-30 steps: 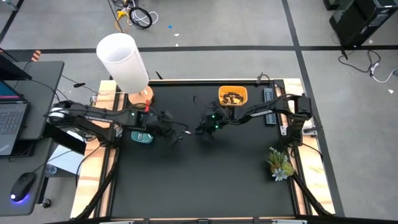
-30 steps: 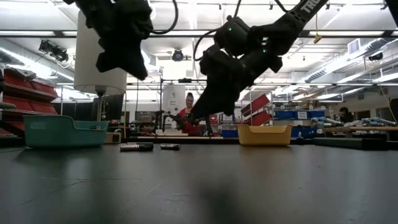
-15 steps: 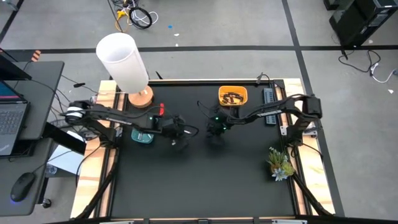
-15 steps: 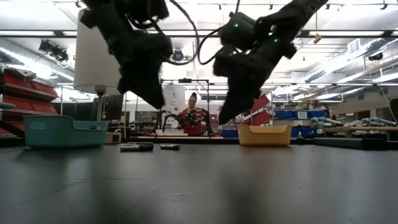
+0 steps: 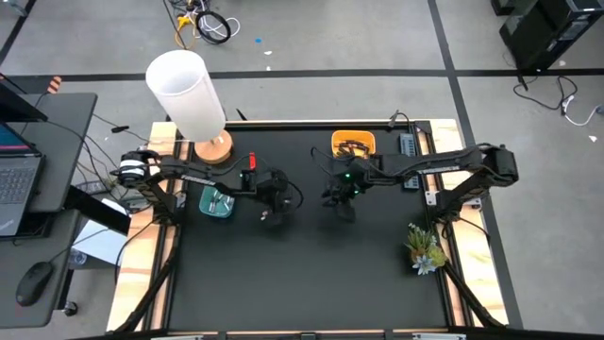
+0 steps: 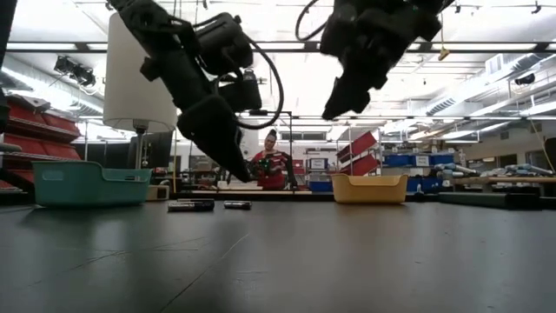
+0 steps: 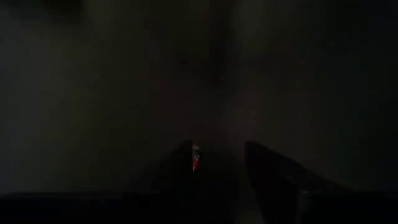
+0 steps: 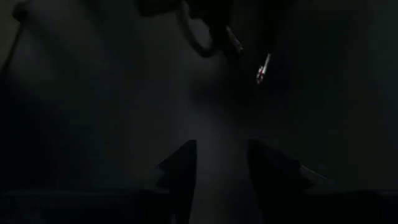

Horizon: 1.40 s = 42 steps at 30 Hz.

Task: Sort batteries
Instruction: Put the silver battery into the green bin

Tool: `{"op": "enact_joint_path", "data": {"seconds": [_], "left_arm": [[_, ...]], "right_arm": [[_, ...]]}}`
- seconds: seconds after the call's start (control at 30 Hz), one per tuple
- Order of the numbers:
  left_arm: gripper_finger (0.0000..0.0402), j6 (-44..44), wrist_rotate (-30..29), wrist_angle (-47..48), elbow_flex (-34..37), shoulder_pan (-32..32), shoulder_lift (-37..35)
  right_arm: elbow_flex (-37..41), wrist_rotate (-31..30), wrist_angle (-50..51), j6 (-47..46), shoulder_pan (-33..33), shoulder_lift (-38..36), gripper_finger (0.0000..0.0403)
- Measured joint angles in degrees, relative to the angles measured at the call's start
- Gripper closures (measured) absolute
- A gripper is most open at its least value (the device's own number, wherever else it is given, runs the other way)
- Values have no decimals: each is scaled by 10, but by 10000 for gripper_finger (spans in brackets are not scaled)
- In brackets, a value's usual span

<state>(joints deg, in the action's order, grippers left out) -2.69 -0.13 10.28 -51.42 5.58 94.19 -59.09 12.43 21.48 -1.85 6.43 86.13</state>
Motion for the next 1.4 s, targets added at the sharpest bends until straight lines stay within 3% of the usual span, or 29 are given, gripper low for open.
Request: {"op": "enact_joint_path", "data": {"seconds": [0.47, 0.73, 0.87, 1.07, 1.4], "left_arm": [[251, -78, 58, -85, 67, 60, 4], [256, -91, 66, -133, 75, 67, 46], [280, -80, 67, -145, 74, 67, 61], [372, -66, 68, -120, 72, 67, 61], [379, 8, -11, -140, 58, 68, 64]], "right_arm": [[31, -11, 18, -34, -20, -58, 252], [40, -6, 11, -42, -20, -61, 252], [40, -5, 8, -44, -20, -63, 252], [40, -5, 4, -44, -18, -71, 252], [40, -7, 5, -40, 5, -83, 252]]}}
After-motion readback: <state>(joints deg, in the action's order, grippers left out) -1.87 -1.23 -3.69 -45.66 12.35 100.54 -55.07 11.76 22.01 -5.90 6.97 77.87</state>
